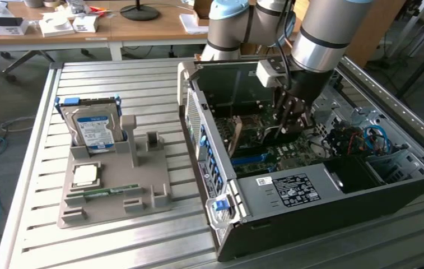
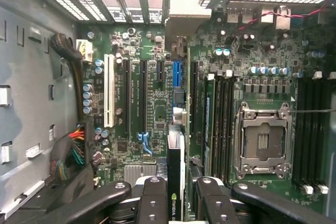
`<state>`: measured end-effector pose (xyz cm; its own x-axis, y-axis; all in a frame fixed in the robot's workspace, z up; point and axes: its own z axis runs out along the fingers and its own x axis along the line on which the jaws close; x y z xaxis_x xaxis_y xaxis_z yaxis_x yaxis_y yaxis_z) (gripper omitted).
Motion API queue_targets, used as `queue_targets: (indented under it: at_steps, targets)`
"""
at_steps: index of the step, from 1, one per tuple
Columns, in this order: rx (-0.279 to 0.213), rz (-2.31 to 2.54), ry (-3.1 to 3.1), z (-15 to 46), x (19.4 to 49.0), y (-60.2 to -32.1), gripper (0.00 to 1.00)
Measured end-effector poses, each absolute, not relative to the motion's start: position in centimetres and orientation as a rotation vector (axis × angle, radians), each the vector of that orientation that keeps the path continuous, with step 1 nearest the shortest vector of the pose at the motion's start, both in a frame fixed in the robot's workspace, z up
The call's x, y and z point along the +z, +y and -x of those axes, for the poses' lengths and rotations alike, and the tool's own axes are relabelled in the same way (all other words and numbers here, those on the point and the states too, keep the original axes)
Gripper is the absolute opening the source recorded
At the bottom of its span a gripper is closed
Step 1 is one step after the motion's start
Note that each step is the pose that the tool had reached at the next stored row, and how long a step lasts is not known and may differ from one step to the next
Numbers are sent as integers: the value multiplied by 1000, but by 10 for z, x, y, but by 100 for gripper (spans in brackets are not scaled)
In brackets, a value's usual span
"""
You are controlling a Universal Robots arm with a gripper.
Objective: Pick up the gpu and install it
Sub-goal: 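Insert the gpu into the slot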
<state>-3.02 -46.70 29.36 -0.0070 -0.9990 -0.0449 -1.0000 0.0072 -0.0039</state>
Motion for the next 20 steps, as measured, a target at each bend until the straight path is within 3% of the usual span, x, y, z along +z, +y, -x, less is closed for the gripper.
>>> queue_targets:
  at_steps: [20]
  targets:
    - [42, 2188, 2203, 43, 289, -467, 26]
